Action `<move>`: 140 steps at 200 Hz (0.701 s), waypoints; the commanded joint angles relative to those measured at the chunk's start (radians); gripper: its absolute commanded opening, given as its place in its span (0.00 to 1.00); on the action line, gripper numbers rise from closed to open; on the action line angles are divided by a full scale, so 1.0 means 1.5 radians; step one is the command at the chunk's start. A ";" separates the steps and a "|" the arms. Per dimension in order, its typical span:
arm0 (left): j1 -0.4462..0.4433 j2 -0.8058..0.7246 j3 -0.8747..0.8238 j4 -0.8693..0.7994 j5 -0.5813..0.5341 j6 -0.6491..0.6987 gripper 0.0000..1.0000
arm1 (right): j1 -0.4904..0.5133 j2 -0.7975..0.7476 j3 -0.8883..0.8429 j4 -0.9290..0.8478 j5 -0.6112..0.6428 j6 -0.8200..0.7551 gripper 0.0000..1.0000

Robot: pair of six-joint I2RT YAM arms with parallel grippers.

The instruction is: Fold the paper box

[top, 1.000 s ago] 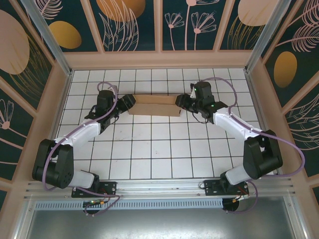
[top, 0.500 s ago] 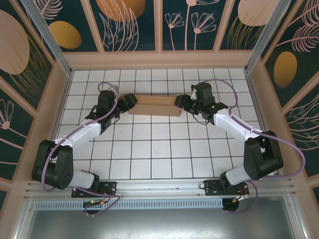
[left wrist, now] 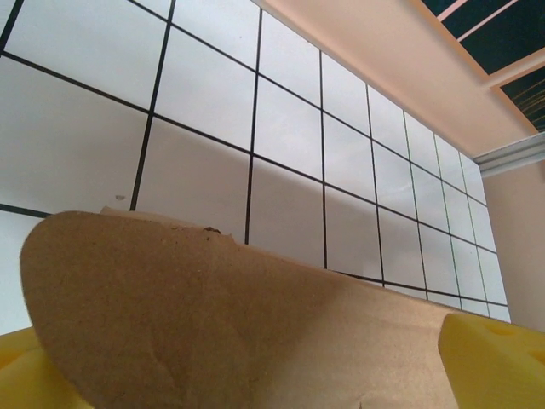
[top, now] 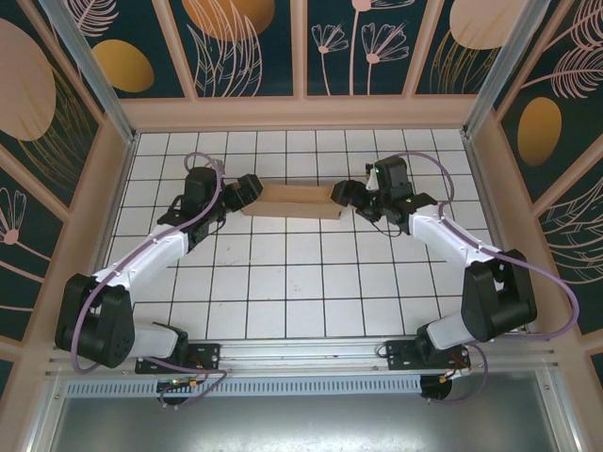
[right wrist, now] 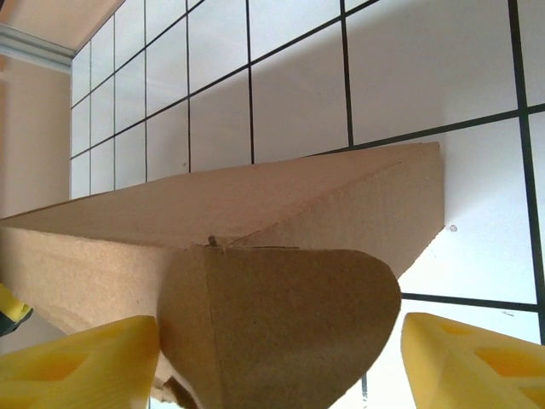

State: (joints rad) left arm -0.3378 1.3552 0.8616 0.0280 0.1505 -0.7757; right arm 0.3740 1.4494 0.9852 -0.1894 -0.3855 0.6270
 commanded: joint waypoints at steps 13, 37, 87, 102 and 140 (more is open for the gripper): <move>0.009 0.009 0.049 -0.012 0.002 0.014 0.99 | -0.024 -0.007 0.020 -0.013 -0.030 -0.006 0.77; 0.009 0.015 0.065 -0.013 0.004 0.016 0.99 | -0.033 -0.005 0.032 -0.011 -0.039 -0.010 0.79; 0.011 0.030 0.090 -0.011 0.015 0.016 0.99 | -0.051 0.017 0.064 -0.013 -0.069 -0.017 0.81; 0.012 0.023 0.090 -0.011 0.010 0.019 0.98 | -0.053 0.015 0.067 -0.012 -0.073 -0.021 0.81; 0.015 0.030 0.106 -0.015 0.016 0.030 0.99 | -0.067 0.022 0.074 -0.006 -0.089 -0.018 0.81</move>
State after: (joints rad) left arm -0.3256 1.3972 0.9764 0.0067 0.1566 -0.7597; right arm 0.2935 1.4635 1.0542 -0.1917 -0.4843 0.6147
